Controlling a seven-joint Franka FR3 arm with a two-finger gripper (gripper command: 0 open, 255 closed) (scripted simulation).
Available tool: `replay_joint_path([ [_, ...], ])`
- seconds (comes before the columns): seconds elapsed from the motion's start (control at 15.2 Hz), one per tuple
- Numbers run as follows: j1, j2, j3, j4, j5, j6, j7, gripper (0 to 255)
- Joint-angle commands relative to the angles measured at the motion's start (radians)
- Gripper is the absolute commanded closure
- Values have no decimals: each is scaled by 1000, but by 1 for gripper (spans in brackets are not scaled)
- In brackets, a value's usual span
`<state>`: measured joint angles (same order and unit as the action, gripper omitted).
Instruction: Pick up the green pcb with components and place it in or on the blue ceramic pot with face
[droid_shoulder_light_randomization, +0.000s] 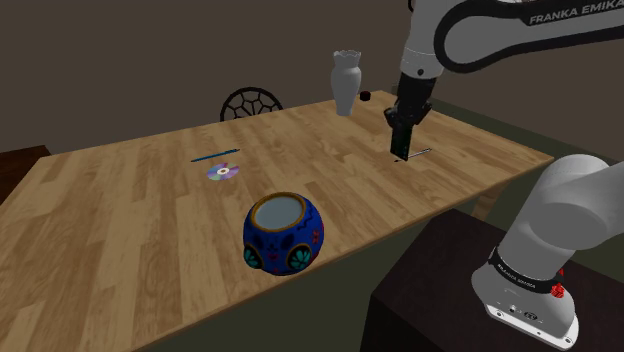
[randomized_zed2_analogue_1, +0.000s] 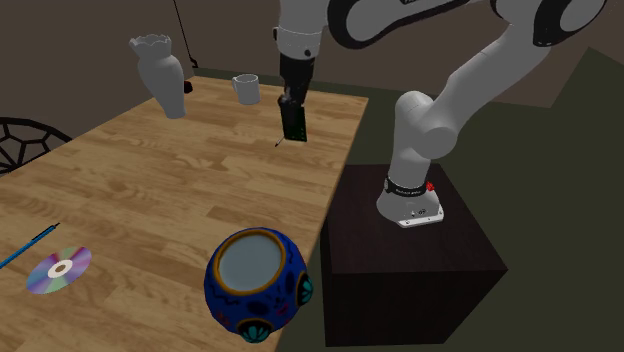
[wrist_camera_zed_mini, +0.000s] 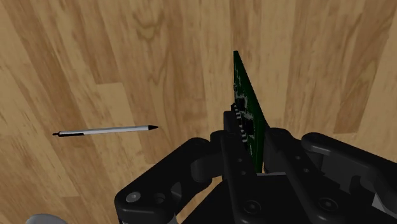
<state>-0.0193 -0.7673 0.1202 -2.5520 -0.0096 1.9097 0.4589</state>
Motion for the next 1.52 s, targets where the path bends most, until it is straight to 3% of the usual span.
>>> replay_joint_path([
  [0.0,0,1,0,28,0,-28,-1,255],
  [1.06,-8,35,-9,265,-7,-230,-14,255],
  [1.45,25,113,122,344,49,-234,130,255],
])
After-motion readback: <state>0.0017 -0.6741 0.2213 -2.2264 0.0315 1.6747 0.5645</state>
